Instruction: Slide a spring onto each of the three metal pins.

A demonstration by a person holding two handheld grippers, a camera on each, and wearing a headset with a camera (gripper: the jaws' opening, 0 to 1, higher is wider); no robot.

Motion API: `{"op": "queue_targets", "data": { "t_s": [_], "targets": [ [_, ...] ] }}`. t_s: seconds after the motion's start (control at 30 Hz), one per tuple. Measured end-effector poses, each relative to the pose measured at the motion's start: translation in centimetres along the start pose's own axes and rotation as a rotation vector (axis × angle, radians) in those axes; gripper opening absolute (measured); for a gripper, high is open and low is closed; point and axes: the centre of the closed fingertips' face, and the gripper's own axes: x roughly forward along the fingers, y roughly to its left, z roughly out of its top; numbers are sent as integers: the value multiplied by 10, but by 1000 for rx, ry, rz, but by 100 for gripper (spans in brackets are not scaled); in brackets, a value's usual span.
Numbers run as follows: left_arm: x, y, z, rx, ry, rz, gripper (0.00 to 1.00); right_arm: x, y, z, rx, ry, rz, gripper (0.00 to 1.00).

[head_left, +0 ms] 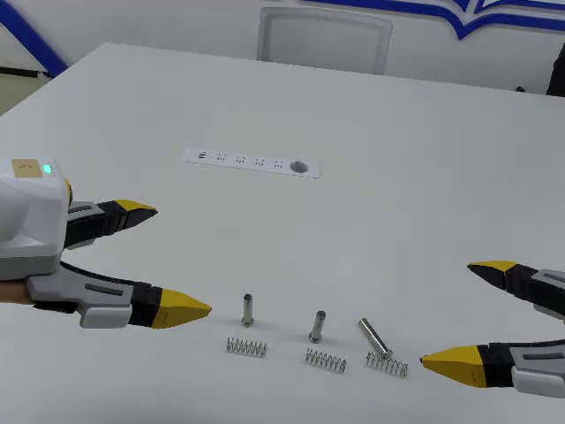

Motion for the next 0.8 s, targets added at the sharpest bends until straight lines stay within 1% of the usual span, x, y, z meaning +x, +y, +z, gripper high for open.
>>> {"op": "queue_targets", "data": {
  "t_s": [0.07, 0.17, 0.23, 0.27, 0.37, 0.47, 0.8],
  "targets": [
    [0, -1, -1, -7, 3, -4, 98, 0, 1, 0, -3, 1, 4, 96],
    [0, -1, -2, 6, 10, -2, 99, 0, 2, 0, -5, 5, 6, 96],
    [0, -1, -1, 2, 10, 0, 100, 0, 2, -1, -9, 12, 7, 96],
    [-1, -2, 1, -3, -2, -1, 100, 0, 2, -2, -10, 15, 7, 96],
    [-1, -1, 5, -6, -13, 0, 100, -1, 2, -2, -8, 16, 4, 96],
    [0, 0, 5, -2, -12, 5, 100, -2, 2, -3, -8, 18, 2, 96],
    [1, -3, 1, 1, 4, 0, 100, -7, 3, -11, 4, 29, -3, 96]
  ]
}}
